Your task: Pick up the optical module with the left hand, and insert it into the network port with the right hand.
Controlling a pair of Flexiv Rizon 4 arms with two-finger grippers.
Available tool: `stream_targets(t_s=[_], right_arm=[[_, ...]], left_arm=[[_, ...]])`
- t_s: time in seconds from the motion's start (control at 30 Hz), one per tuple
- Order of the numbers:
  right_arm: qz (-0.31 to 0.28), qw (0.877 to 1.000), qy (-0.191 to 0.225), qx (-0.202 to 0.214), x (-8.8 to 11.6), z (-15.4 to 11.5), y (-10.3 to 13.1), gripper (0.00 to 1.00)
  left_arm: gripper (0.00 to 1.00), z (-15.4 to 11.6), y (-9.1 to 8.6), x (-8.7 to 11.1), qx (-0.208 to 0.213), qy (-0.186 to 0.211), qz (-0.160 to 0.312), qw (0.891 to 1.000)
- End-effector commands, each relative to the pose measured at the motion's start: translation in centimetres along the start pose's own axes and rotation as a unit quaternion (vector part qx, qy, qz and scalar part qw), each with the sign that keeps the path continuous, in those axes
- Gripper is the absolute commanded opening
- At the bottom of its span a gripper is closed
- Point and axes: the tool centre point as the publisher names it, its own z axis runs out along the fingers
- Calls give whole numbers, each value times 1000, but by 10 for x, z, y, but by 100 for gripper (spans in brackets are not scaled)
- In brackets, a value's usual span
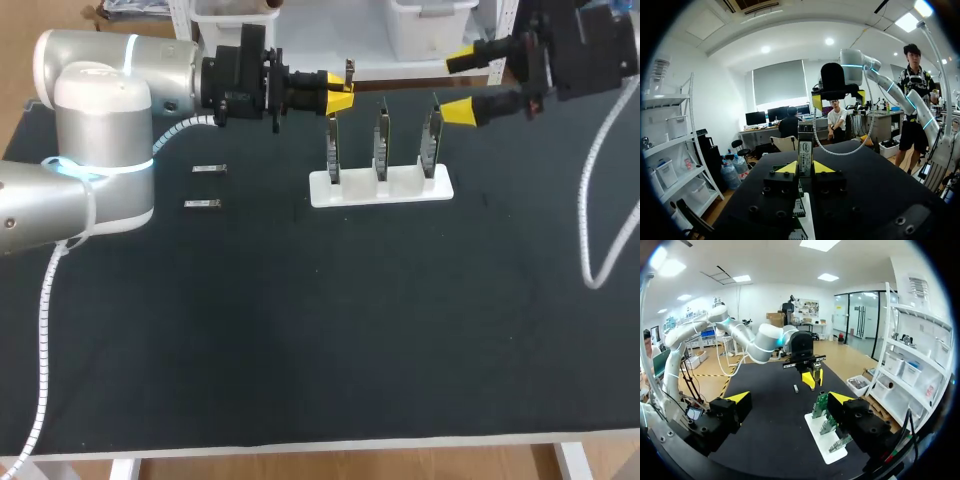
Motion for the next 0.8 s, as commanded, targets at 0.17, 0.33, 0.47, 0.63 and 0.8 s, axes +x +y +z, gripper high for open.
stream_targets(t_s=[0.17,0.33,0.47,0.63,0.8], right_arm=[[-9,999,-19,-39,-9,22,-9,100],[-13,998,-27,-54,-13,32,-3,100],[-10,998,-28,-57,-12,39,-3,100],[-13,997,-39,-63,-14,46,-1,100],[-26,996,-48,-74,-18,52,-1,100]], left_arm=[[0,0,0,0,-1,0,1,1000],[0,0,0,0,-1,0,1,1000],[0,0,0,0,-1,0,1,1000],[0,0,0,0,-1,0,1,1000],[0,0,0,0,-1,0,1,1000]])
